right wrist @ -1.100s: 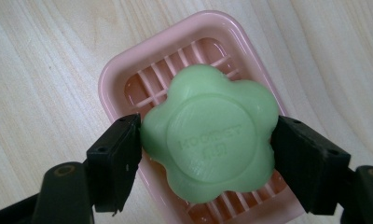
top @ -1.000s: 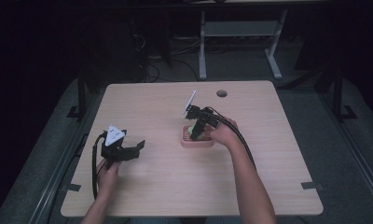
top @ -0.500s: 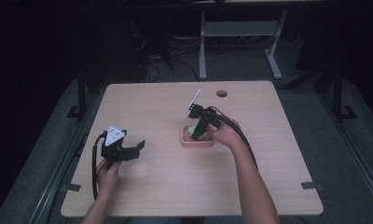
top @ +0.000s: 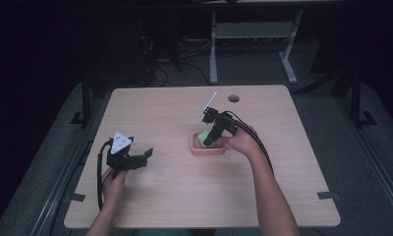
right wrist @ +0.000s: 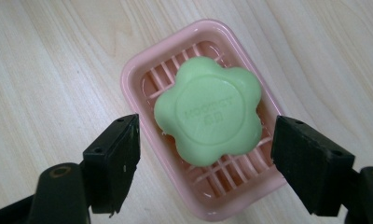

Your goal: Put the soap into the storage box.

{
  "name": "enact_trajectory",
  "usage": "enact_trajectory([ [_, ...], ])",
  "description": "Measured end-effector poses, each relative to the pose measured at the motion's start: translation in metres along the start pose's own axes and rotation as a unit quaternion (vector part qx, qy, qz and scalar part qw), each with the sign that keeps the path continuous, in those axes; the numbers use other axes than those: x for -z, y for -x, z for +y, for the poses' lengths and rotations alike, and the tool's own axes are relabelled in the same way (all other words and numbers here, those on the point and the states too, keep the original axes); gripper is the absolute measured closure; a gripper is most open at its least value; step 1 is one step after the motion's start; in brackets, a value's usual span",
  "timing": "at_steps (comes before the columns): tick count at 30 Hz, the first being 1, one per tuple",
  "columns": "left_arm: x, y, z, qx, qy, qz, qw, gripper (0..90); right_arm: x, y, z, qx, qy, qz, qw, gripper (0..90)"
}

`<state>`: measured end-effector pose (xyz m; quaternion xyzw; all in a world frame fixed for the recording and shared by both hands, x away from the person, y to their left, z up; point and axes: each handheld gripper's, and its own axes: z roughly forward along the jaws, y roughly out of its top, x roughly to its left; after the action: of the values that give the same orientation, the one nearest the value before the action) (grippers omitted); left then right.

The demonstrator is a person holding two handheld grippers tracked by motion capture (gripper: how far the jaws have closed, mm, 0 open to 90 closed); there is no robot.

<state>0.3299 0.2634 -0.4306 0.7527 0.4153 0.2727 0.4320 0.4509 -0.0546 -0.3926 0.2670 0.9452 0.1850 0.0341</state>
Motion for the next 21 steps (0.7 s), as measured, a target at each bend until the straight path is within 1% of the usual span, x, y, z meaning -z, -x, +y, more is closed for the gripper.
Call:
enact_trajectory([
  [6,0.001,0.000,0.000,-0.001,0.000,0.001,1.0000,14.3,0.005,0.001,-0.004,-0.004,0.001,-0.005,1.0000,23.6],
  [11,0.000,0.000,0.000,-0.001,-0.003,0.000,1.0000,14.3,0.014,0.003,-0.009,-0.007,0.012,-0.008,0.9999,23.7],
  [14,0.000,0.000,0.000,-0.002,-0.002,0.002,1.0000,14.3,0.019,0.003,-0.012,-0.006,0.014,-0.012,0.9998,23.7],
  [17,0.000,0.000,0.000,-0.001,-0.002,0.000,1.0000,14.3,0.022,0.003,-0.018,-0.011,0.022,-0.013,0.9996,23.7],
  [21,0.000,0.000,0.000,-0.001,-0.002,0.001,1.0000,14.3,0.024,0.006,-0.025,-0.017,0.025,-0.014,0.9994,23.7],
])
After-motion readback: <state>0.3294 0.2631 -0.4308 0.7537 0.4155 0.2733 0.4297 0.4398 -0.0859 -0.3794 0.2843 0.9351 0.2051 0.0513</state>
